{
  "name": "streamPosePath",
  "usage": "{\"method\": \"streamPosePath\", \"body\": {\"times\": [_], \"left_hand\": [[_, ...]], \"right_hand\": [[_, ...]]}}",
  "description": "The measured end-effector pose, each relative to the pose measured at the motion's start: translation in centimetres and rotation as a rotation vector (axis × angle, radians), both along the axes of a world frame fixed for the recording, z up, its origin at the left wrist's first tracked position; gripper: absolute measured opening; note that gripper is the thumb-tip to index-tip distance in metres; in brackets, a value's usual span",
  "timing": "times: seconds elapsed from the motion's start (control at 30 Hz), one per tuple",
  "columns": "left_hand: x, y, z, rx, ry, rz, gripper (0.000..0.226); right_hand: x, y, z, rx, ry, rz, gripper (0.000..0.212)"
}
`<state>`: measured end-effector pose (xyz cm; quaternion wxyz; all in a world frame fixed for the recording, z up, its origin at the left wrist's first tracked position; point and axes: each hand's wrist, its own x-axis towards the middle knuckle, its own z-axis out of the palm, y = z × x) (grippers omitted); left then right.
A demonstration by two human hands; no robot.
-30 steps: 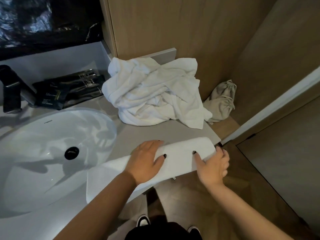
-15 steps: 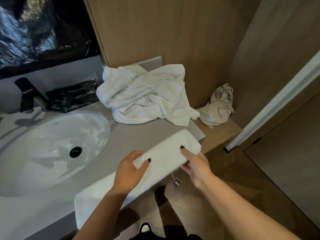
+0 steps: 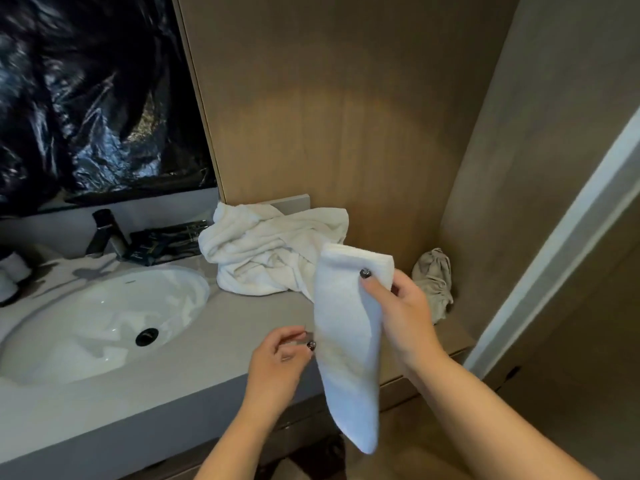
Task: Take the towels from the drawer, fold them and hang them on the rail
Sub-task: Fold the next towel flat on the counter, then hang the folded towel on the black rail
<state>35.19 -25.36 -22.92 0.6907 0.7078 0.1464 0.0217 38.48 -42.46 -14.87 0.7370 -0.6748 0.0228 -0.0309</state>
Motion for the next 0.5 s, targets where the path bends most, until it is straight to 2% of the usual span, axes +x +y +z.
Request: {"method": "streamPosePath", "body": {"times": [0.07, 0.13, 0.2, 0.3, 0.37, 0.43, 0.5], "left_hand": [[-0.2, -1.9, 2.8, 0.022, -0.143, -0.046, 0.033], [-0.6, -3.8, 5.1, 0.082, -0.237, -0.243, 0.057], [-0.8, -6.2, 6.8, 0.152, -0.311, -0.414, 0.08], [-0.3, -9.5, 8.4, 0.167, -0.4, -0.489, 0.098], [0.6, -11.1, 8.7, 0.188, -0.433, -0.448, 0.097], [1.6, -12.2, 8.3, 0.206, -0.448, -0.373, 0.082], [2.6, -13.1, 7.2, 0.2, -0.439, -0.327, 0.073]], "right_hand": [[0.2, -1.7, 2.3, 0.048, 0.021, -0.076, 0.016], [0.1, -3.3, 4.2, 0.126, 0.055, -0.084, 0.018], [-0.3, -4.5, 5.7, 0.182, 0.058, -0.038, 0.018], [-0.8, -5.8, 7.3, 0.142, 0.031, 0.081, 0.017], [-0.8, -6.9, 7.8, 0.073, 0.011, 0.151, 0.023], [-0.6, -8.1, 7.7, -0.025, -0.011, 0.158, 0.042], [-0.5, -9.3, 6.8, -0.102, -0.02, 0.121, 0.05]]}}
